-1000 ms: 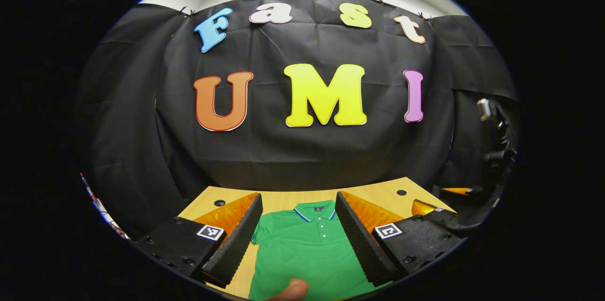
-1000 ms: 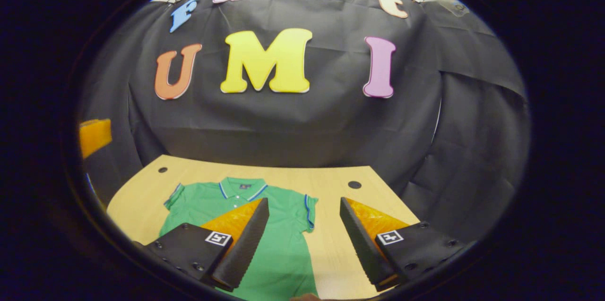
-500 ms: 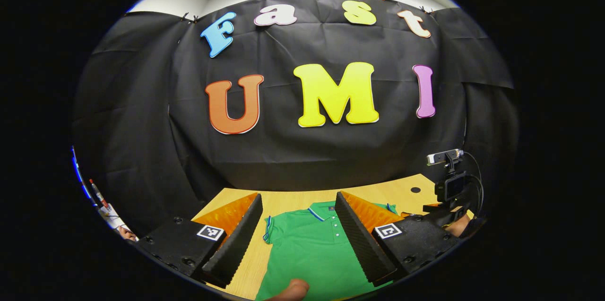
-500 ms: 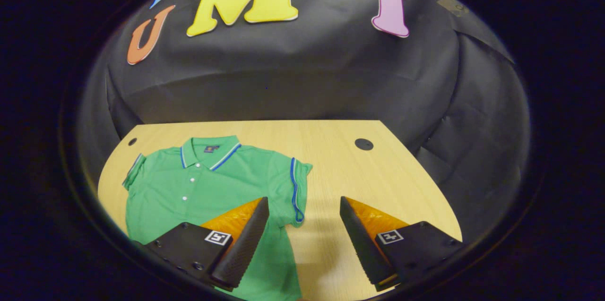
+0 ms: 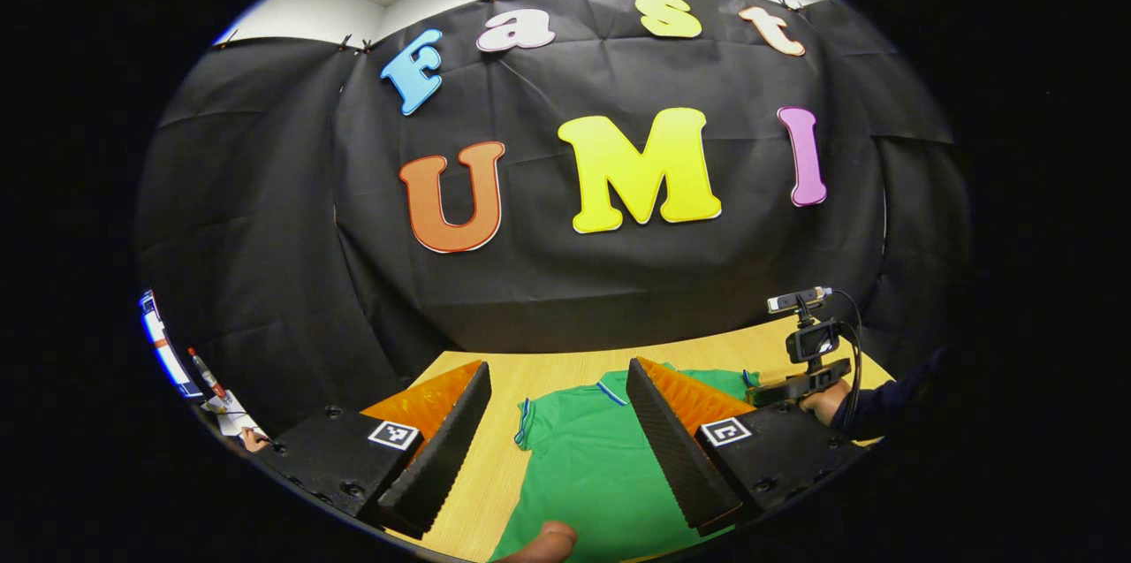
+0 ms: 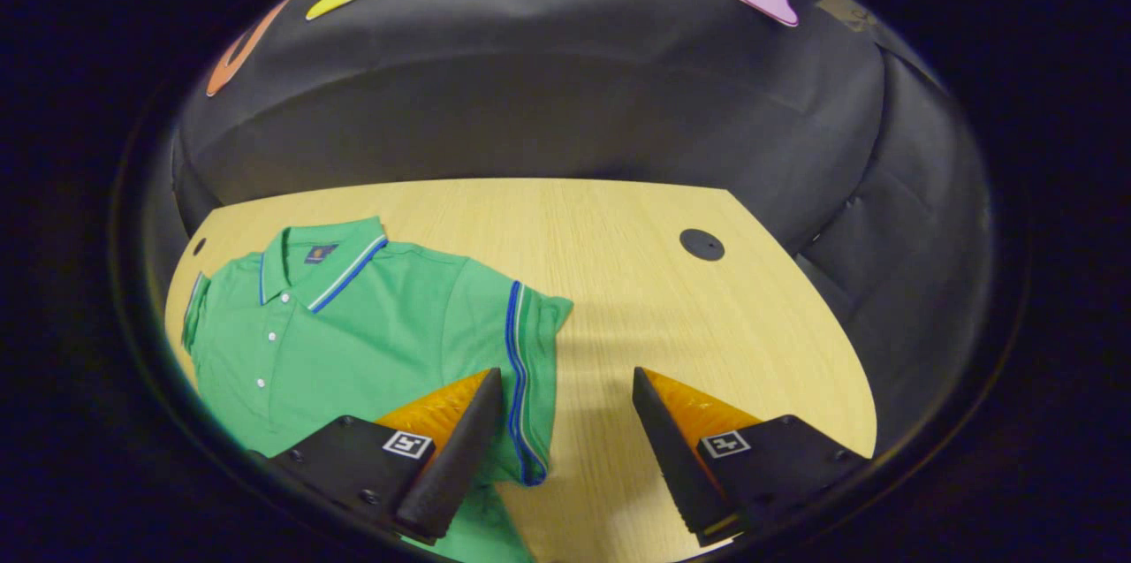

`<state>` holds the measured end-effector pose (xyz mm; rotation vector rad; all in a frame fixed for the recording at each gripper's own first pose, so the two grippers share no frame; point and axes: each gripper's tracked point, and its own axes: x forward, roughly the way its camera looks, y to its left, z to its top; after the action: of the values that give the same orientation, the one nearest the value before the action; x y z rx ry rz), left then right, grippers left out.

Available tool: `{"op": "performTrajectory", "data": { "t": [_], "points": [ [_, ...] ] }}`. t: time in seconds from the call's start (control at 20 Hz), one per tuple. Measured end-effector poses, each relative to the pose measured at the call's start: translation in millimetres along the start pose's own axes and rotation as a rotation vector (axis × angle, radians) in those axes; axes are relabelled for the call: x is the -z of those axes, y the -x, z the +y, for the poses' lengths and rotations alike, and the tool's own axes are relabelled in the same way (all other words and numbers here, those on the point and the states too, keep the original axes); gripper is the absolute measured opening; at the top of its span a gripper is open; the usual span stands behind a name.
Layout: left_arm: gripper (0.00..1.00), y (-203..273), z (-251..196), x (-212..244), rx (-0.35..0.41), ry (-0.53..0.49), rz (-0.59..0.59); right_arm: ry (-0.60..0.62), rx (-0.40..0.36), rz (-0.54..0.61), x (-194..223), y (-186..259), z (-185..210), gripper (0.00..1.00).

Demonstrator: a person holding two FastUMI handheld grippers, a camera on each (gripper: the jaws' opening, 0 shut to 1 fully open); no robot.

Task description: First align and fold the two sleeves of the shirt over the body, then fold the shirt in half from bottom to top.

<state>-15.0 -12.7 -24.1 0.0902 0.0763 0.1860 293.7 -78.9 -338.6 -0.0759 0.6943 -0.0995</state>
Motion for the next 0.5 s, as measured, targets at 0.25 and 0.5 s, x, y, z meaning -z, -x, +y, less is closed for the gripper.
{"op": "performTrajectory", "data": {
  "t": [0.25, 0.5],
  "points": [
    [1.0, 0.7, 9.5, 11.0, -0.036, 0.009, 0.042, 0.059, 0.024, 0.035, 4.4, -8.7, 6.7, 0.87],
    [1.0, 3.2, 11.7, 17.7, -0.037, -0.002, 0.059, 0.093, -0.017, 0.042, 8.3, -8.0, 20.6, 0.56]
  ]
}}
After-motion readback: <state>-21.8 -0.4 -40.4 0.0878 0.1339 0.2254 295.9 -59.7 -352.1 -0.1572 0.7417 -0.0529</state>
